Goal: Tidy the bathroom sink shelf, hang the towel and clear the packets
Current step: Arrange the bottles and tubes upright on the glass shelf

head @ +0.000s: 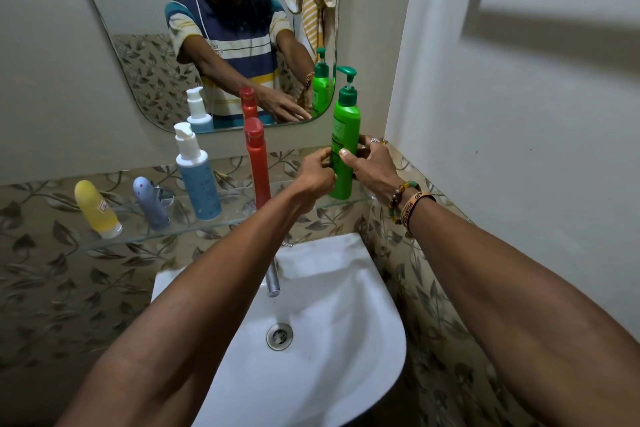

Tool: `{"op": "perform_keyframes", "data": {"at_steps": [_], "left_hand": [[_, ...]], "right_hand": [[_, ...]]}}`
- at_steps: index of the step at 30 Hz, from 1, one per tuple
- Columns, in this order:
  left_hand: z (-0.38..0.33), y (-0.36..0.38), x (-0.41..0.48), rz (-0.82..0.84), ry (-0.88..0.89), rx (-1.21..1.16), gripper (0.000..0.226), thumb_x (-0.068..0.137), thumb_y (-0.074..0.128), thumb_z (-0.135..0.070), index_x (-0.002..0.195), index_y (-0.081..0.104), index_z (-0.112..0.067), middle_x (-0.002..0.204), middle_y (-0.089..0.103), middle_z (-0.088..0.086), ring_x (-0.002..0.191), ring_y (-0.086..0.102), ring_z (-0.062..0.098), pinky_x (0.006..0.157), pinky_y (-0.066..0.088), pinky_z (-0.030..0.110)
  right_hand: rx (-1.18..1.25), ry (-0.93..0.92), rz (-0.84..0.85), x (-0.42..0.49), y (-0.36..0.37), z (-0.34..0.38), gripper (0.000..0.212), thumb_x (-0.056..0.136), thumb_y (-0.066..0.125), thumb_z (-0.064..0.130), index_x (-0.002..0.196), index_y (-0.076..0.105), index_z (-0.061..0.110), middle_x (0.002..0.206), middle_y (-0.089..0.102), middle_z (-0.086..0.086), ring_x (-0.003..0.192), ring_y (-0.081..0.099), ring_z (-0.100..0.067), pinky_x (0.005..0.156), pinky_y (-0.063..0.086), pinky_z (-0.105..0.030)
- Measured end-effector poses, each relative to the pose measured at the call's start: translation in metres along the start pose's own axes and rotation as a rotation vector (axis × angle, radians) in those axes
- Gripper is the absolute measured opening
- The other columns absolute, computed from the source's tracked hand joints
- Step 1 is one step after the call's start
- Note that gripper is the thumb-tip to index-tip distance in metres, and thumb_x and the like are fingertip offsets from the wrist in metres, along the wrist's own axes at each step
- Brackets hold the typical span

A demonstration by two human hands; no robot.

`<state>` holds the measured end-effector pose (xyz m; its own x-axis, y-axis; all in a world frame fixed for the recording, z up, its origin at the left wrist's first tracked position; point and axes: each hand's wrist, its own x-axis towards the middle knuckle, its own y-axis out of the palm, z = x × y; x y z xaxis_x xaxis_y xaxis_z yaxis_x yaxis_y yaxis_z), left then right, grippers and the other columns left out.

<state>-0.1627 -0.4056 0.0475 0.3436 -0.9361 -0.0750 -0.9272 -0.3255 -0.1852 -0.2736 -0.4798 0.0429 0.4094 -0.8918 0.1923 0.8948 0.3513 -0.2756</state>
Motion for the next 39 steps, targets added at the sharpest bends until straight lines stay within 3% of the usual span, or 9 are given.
{"op": "perform_keyframes", "data": {"at_steps": [5,9,11,16,23,39], "left_hand": [[0.002,-0.002,-0.002,-0.007,0.006,-0.002,0.072,0.090,0.041,0.021,0.151,0.040,-0.017,0.145,0.051,0.013,0.124,0.056,0.034,0.098,0.053,0.047],[0.002,-0.017,-0.013,-0.039,0.021,-0.029,0.071,0.088,0.038,0.023,0.147,0.046,-0.016,0.142,0.056,0.009,0.110,0.059,0.025,0.071,0.051,0.029],[0.000,-0.020,-0.014,-0.041,0.022,-0.032,0.069,0.089,0.039,0.023,0.146,0.047,-0.016,0.140,0.057,0.008,0.106,0.060,0.024,0.067,0.049,0.026],[0.002,-0.022,-0.016,-0.041,0.024,-0.036,0.068,0.089,0.038,0.024,0.145,0.048,-0.014,0.141,0.056,0.011,0.123,0.058,0.034,0.075,0.051,0.030],[0.002,-0.032,-0.022,-0.059,0.030,-0.008,0.064,0.091,0.036,0.022,0.144,0.049,-0.012,0.137,0.059,0.013,0.119,0.060,0.032,0.097,0.053,0.047],[0.004,-0.043,-0.025,-0.051,0.002,0.023,0.066,0.091,0.041,0.018,0.149,0.043,-0.016,0.142,0.054,0.012,0.121,0.058,0.029,0.100,0.053,0.046]], "right_hand": [[0.001,-0.006,0.014,-0.003,0.003,0.002,0.043,0.095,0.064,0.016,0.136,0.055,0.010,0.126,0.065,-0.009,0.115,0.063,-0.024,0.100,0.053,-0.047],[-0.025,-0.044,0.059,-0.007,0.016,0.011,0.045,0.096,0.063,0.019,0.139,0.052,0.011,0.129,0.064,-0.009,0.115,0.062,-0.024,0.100,0.052,-0.046],[-0.047,-0.052,0.067,-0.007,0.018,0.013,0.046,0.096,0.063,0.020,0.140,0.051,0.011,0.131,0.063,-0.010,0.116,0.062,-0.025,0.100,0.053,-0.047],[-0.053,-0.041,0.066,-0.009,0.022,0.014,0.047,0.097,0.062,0.020,0.141,0.050,0.009,0.131,0.063,-0.012,0.118,0.061,-0.027,0.100,0.052,-0.049],[-0.036,-0.034,0.086,-0.012,0.031,0.020,0.048,0.097,0.062,0.020,0.142,0.050,0.010,0.132,0.063,-0.012,0.119,0.061,-0.028,0.100,0.052,-0.049],[-0.025,-0.040,0.091,-0.014,0.039,0.023,0.047,0.096,0.064,0.020,0.140,0.052,0.011,0.131,0.062,-0.011,0.119,0.060,-0.028,0.100,0.052,-0.050]]}}
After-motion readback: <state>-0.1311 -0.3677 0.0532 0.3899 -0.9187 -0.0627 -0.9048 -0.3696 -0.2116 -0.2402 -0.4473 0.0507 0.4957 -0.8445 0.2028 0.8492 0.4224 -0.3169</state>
